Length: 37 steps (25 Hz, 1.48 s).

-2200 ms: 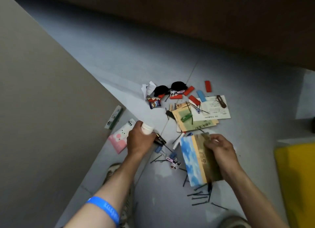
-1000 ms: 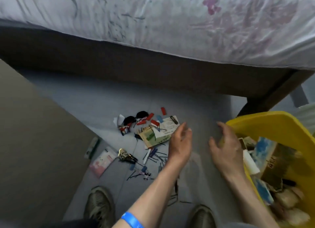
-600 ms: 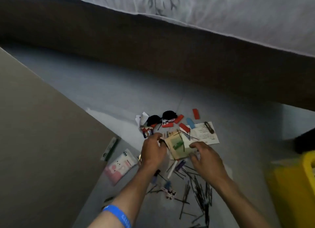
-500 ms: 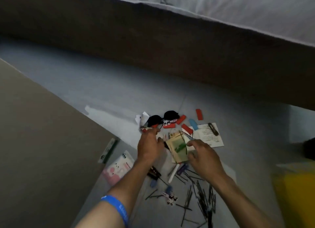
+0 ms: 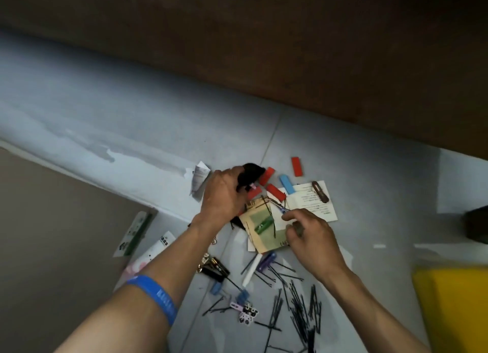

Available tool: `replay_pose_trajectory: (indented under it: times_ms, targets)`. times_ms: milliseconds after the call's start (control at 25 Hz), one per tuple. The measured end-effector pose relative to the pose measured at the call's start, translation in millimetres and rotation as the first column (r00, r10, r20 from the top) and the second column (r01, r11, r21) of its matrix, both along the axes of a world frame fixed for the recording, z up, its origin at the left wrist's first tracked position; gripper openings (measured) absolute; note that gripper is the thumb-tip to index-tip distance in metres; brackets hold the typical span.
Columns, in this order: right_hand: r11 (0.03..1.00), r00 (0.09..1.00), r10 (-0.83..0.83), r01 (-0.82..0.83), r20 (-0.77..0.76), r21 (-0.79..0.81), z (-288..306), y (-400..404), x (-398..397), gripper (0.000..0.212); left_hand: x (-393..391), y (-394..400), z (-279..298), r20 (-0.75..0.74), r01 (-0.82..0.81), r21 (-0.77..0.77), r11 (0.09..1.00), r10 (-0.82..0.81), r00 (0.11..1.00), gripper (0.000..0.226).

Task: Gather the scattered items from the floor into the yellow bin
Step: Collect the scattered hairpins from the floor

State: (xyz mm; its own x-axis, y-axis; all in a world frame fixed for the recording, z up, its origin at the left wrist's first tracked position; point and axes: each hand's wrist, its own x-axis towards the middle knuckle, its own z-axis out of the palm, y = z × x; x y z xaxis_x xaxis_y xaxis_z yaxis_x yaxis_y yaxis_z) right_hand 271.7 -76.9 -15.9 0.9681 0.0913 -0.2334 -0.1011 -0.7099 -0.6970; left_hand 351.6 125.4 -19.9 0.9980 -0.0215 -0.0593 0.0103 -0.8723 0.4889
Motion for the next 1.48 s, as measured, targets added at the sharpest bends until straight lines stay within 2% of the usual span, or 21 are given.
replay_pose_trajectory:
  times_ms: [80, 160, 240, 320, 440, 480, 560, 680, 800, 920, 1000, 1080, 1120, 1160, 1200, 1280, 1320, 1360, 1400, 1440, 1480]
  targets:
    - [0.985, 0.993, -0.114, 0.116, -0.026, 0.125, -0.3, 0.6, -3.3, 0.021, -17.2, 3.9, 15.5, -0.099, -0.177, -0.213, 0.961, 0.159, 0.982, 0.039]
    - [0.943, 0.965, -0.25, 0.261, -0.076, 0.208, 1.2, -5.2, -10.5, 0.021, -45.1, 0.5, 32.2, -0.193, -0.286, -0.427, 0.858, 0.223, 0.956, 0.029]
    - [0.913, 0.939, -0.326, 0.342, -0.108, 0.221, 1.4, -12.4, -21.2, 0.02, -78.3, -5.8, 40.3, -0.276, -0.384, -0.524, 0.761, 0.275, 0.921, 0.023]
    - [0.912, 0.934, -0.335, 0.354, -0.125, 0.205, 1.4, -20.5, -34.5, 0.018, -114.1, -12.1, 41.2, -0.411, -0.447, -0.477, 0.757, 0.258, 0.875, 0.022]
    - [0.94, 0.95, -0.289, 0.305, -0.121, 0.15, 3.5, -32.0, -39.9, 0.016, -150.5, -15.8, 30.6, -0.6, -0.233, -0.197, 0.952, 0.07, 0.797, 0.018]
    - [0.95, 0.956, -0.267, 0.282, -0.121, 0.132, 4.6, -33.9, -37.0, 0.015, -153.6, -14.4, 26.5, -0.621, -0.19, -0.124, 0.974, 0.074, 0.781, 0.02]
    - [0.968, 0.969, -0.222, 0.232, -0.108, 0.093, 5.4, -33.1, -24.2, 0.013, -140.9, -8.2, 23.3, -0.555, -0.254, -0.106, 0.961, 0.155, 0.817, 0.017]
    - [0.993, 0.992, -0.119, 0.119, -0.045, -0.007, 1.9, -15.0, 3.2, 0.017, -99.4, 6.8, 8.9, -0.238, -0.322, -0.009, 0.947, 0.311, 0.92, 0.021]
    - [0.983, 0.986, -0.052, 0.079, 0.16, -0.168, -9.7, 9.7, 34.5, 0.018, -65.1, 27.4, -16.1, -0.181, -0.122, 0.249, 0.961, 0.17, 0.969, 0.035]
    - [0.947, 0.962, -0.031, 0.115, 0.272, -0.299, -22.3, 21.4, 66.7, 0.022, -50.8, 44.9, -25.9, -0.148, 0.034, 0.367, 0.929, 0.022, 0.989, 0.02]
    - [0.916, 0.981, 0.021, 0.058, 0.193, -0.397, -31.5, 25.7, 82.8, 0.026, -51.3, 51.6, -23.9, -0.084, 0.041, 0.268, 0.963, -0.019, 0.996, 0.018]
    - [0.893, 0.99, 0.043, 0.024, 0.137, -0.449, -38.7, 27.3, 93.0, 0.028, -52.2, 48.7, -17.9, -0.151, -0.1, 0.017, 0.995, 0.101, 0.983, 0.027]
    - [0.897, 0.992, 0.02, 0.038, 0.126, -0.44, -40.8, 27.0, 97.6, 0.029, -51.3, 42.3, -14.2, -0.24, -0.248, -0.158, 0.956, 0.206, 0.949, 0.029]
    - [0.901, 0.994, 0.007, 0.043, 0.113, -0.431, -41.4, 26.6, 101.7, 0.03, -48.9, 34.3, -11.4, -0.371, -0.437, -0.382, 0.814, 0.298, 0.879, 0.029]
    - [0.916, 0.996, -0.007, 0.041, 0.088, -0.399, -40.2, 26.3, 103.9, 0.032, -45.6, 25.1, -8.7, -0.522, -0.606, -0.592, 0.531, 0.321, 0.79, 0.032]
    - [0.974, 0.983, -0.185, 0.183, -0.003, -0.136, -36.1, 24.4, 105.4, 0.025, -38.5, 10.4, -0.4, -0.721, -0.711, -0.693, -0.119, 0.125, 0.682, 0.031]
    - [0.918, 0.924, -0.356, 0.374, -0.137, 0.135, -31.6, 22.6, 104.9, 0.019, -35.9, 4.5, 1.9, -0.734, -0.696, -0.658, -0.287, 0.036, 0.679, 0.027]
    - [0.723, 0.816, -0.477, 0.575, -0.327, 0.383, -26.9, 20.5, 104.0, 0.022, -32.9, -1.7, 3.2, -0.724, -0.684, -0.65, -0.331, -0.003, 0.689, 0.025]
    - [0.482, 0.703, -0.498, 0.711, -0.507, 0.512, -22.6, 17.1, 100.6, 0.028, -30.3, -8.1, 2.3, -0.707, -0.677, -0.677, -0.288, -0.002, 0.707, 0.022]
    - [0.366, 0.657, -0.479, 0.752, -0.582, 0.547, -21.3, 12.1, 96.0, 0.029, -27.6, -15.4, 0.9, -0.69, -0.679, -0.719, -0.15, 0.043, 0.722, 0.017]
    - [0.394, 0.667, -0.475, 0.744, -0.574, 0.539, -20.2, 9.2, 93.0, 0.028, -24.4, -23.0, -1.2, -0.657, -0.668, -0.74, 0.082, 0.126, 0.743, 0.015]
